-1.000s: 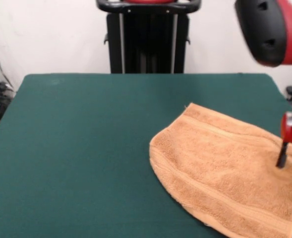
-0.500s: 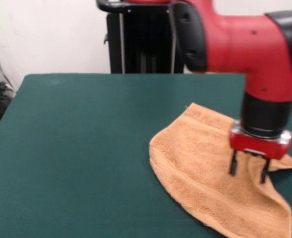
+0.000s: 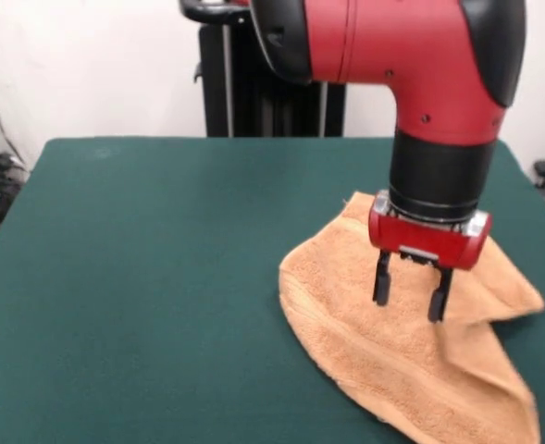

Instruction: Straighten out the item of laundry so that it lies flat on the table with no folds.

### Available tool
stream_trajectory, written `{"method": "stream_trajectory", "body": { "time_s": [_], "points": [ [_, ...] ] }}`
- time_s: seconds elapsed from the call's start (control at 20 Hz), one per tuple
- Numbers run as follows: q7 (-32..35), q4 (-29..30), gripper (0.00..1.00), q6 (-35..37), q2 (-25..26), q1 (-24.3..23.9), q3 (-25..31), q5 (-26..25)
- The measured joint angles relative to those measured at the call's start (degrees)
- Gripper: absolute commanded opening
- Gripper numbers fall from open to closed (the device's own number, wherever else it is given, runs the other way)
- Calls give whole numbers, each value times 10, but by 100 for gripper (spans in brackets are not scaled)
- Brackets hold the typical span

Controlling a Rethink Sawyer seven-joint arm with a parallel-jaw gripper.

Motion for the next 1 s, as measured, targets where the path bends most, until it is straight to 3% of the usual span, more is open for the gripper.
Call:
{"method": "stream_trajectory", "body": {
  "time_s": [1.0],
  "points": [
    [0,0,100,0,-22,12,18,-16]
  ]
}}
